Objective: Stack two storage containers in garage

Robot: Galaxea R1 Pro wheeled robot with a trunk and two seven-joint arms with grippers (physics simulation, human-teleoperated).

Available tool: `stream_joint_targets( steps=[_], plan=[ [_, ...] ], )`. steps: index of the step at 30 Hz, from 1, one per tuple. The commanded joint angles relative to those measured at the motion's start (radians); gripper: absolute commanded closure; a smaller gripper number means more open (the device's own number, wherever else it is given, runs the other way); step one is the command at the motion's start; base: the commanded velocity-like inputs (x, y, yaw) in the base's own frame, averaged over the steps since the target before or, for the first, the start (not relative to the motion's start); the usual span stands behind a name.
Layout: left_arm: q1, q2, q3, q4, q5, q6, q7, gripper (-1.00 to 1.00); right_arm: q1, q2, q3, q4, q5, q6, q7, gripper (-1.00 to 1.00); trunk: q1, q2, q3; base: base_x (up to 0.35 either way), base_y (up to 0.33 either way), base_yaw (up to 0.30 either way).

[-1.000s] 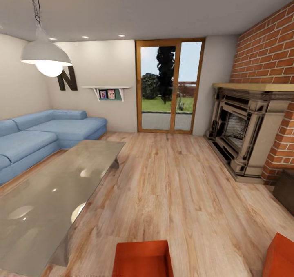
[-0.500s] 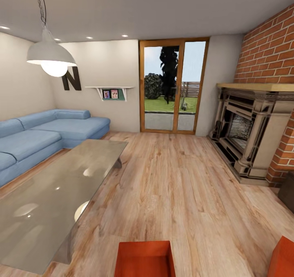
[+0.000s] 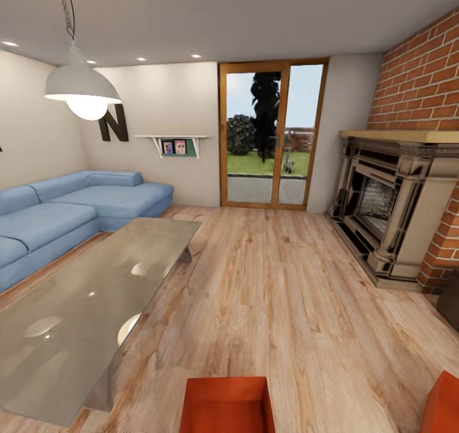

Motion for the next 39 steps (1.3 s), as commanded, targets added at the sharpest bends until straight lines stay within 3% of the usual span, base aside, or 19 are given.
stream_joint_targets(
  steps=[1,13,39],
  plan=[
    [0.0,0.0,0.005,-0.001,-0.001,-0.002,0.001,-1.0,-0.001,0.0,0.007,0.003,-0.01,-0.006,0.004,-1.0,0.0,-0.001,-0.001,0.0,0.0,0.018],
    [0.0,0.0,0.005,-0.001,-0.001,-0.002,0.001,-1.0,-0.001,0.004,0.007,0.003,-0.012,-0.005,0.003,-1.0,0.0,-0.001,-0.003,0.0,0.0,0.002],
    [0.0,0.006,-0.004,0.001,-0.009,-0.004,0.001,-1.0,-0.001,0.007,0.009,0.003,-0.008,-0.006,0.005,-1.0,0.0,-0.001,-0.044,0.0,0.0,0.0]
  ],
)
